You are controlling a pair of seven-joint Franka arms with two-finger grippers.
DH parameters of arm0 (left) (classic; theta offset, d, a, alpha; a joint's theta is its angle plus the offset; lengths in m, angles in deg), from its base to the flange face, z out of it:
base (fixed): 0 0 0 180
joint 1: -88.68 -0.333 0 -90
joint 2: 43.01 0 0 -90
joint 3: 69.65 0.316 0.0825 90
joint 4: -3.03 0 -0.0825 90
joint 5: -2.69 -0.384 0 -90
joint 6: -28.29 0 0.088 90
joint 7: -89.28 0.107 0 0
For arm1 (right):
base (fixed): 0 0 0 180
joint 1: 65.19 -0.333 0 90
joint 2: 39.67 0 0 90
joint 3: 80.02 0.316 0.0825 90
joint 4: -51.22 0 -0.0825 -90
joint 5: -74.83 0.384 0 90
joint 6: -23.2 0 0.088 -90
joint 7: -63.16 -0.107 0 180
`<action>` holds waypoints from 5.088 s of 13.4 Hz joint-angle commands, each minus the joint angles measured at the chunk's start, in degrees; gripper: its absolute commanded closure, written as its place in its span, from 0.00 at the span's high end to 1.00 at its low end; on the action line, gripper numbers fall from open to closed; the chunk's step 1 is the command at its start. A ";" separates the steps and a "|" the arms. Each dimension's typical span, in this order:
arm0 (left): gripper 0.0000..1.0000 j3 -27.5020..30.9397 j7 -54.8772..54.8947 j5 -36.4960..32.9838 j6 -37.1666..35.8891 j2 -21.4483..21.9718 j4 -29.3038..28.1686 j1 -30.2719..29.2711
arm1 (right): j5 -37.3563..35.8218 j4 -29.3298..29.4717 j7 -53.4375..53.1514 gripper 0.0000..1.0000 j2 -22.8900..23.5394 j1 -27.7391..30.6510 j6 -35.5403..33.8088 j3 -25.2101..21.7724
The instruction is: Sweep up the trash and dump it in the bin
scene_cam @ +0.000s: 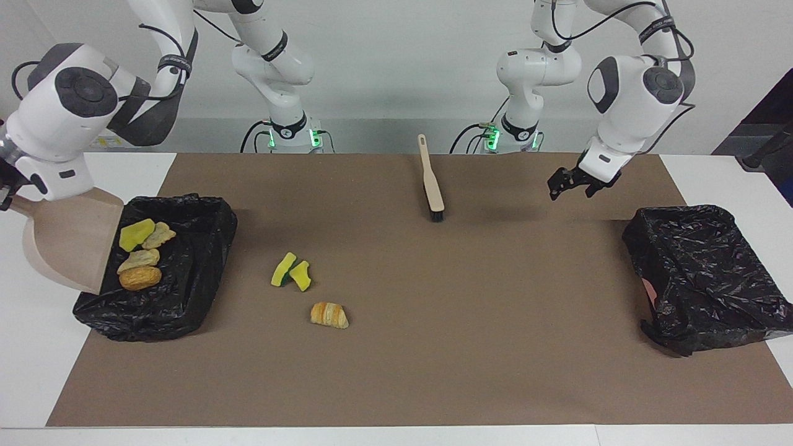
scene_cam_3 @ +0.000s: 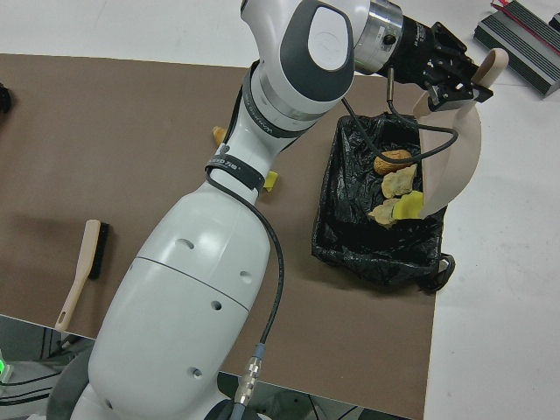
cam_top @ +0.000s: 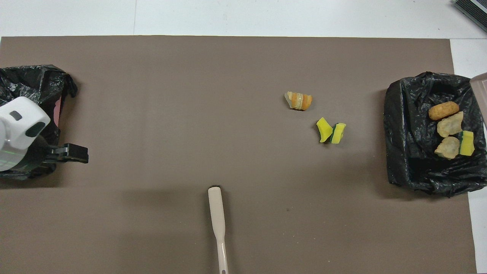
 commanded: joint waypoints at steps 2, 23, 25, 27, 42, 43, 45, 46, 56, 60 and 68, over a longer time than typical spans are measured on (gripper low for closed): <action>1.00 -0.71 0.32 -0.95 -7.72 -0.32 9.52 -1.13 | 7.70 -0.18 1.02 0.00 -2.04 -0.43 -3.89 3.07; 1.00 -0.53 0.57 -1.03 -10.63 -3.22 18.16 -1.39 | 54.14 -12.31 -61.65 0.00 2.52 -17.20 7.59 3.07; 1.00 -0.53 0.84 -0.16 -12.13 -3.04 18.16 -1.39 | 54.14 -11.17 -76.43 0.00 4.89 -22.30 9.71 3.07; 1.00 -0.45 0.84 -0.07 -11.78 -2.95 17.90 -1.39 | 54.05 -9.85 -85.60 0.00 6.74 -26.78 11.82 3.07; 1.00 -0.27 0.84 -0.07 -11.69 -1.64 16.58 -1.31 | 51.42 2.90 -136.53 0.99 25.73 -45.88 16.31 2.37; 1.00 -0.27 0.84 -0.07 -11.61 -1.72 16.58 -1.31 | 50.55 2.90 -136.35 1.00 25.30 -45.61 16.05 2.37; 1.00 -0.27 0.84 -0.07 -11.52 -1.64 16.57 -1.31 | 50.19 2.90 -135.30 1.00 23.46 -44.47 15.00 2.28; 1.00 -0.27 0.84 -0.07 -11.52 -1.72 16.58 -1.22 | 50.27 2.90 -135.21 1.00 22.40 -44.47 14.91 2.28; 1.00 -0.88 -3.35 0.37 8.06 -8.73 16.39 3.68 | 50.63 2.99 -107.12 1.00 9.04 -28.14 2.09 2.72; 1.00 -0.97 -12.17 -0.07 12.46 -13.59 16.84 11.25 | 51.24 3.34 -95.16 1.00 5.35 -20.67 -3.97 2.72; 1.00 -0.97 -31.75 -0.51 25.74 -28.60 16.58 26.80 | 51.86 2.90 -88.11 1.00 -3.45 -10.29 -16.73 2.11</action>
